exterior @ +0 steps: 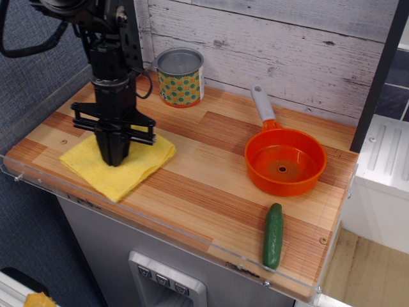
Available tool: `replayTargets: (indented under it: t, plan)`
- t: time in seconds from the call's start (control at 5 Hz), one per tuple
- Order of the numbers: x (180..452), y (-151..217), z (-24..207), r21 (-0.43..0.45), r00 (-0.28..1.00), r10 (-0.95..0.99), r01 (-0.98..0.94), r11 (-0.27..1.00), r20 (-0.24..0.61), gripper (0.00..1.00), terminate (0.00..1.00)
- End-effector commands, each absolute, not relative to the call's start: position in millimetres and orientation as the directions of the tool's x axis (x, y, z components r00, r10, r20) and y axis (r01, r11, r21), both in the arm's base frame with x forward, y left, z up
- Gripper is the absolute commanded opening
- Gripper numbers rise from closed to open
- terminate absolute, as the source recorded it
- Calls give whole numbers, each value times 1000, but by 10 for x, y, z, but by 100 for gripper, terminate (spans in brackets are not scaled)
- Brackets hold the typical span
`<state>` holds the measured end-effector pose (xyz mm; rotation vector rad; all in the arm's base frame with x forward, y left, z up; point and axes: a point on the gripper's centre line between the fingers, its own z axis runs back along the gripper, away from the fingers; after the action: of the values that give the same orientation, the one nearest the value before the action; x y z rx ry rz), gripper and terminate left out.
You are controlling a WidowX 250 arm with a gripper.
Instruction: Move the yellow cloth to the front center of the table.
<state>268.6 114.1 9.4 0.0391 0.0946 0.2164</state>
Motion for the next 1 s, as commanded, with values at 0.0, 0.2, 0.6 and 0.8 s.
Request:
replayTargets:
  t: [0.0,0.2,0.6,0.8]
  plan:
    - [2797,797,215,23,977,207,-206,978,-48,0,0]
    - [2761,648,197,17,982,181,-180,984,-47,0,0]
    - [2675,504,287,-22,969,244,-245,969,-29,0,0]
    - [2682,501,383,20,966,257,-256,966,-19,0,0]
